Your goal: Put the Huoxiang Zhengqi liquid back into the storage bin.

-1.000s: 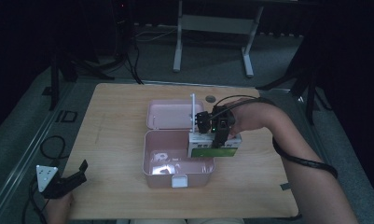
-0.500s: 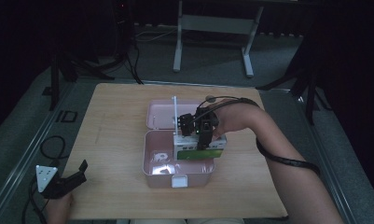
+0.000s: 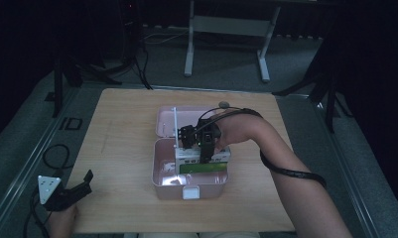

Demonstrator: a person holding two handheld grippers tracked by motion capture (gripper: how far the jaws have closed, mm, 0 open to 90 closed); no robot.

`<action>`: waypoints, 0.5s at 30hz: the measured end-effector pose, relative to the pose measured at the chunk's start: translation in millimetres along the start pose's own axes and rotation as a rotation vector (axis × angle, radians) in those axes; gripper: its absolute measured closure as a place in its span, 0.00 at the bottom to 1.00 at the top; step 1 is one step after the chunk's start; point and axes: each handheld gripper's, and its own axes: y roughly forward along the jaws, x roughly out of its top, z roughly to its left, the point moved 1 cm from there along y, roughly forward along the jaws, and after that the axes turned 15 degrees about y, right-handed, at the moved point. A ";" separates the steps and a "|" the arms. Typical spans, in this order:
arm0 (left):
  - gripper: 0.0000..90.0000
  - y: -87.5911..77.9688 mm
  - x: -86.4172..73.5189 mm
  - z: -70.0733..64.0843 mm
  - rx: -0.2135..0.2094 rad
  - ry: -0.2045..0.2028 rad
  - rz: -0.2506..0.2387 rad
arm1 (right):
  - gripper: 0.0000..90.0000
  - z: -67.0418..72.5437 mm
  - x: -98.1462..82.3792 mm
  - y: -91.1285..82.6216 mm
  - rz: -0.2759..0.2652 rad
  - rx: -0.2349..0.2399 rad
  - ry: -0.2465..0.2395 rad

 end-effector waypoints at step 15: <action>0.02 0.1 0.0 -0.1 -0.001 0.003 0.001 | 0.69 -4.4 7.3 40.8 0.009 0.035 0.006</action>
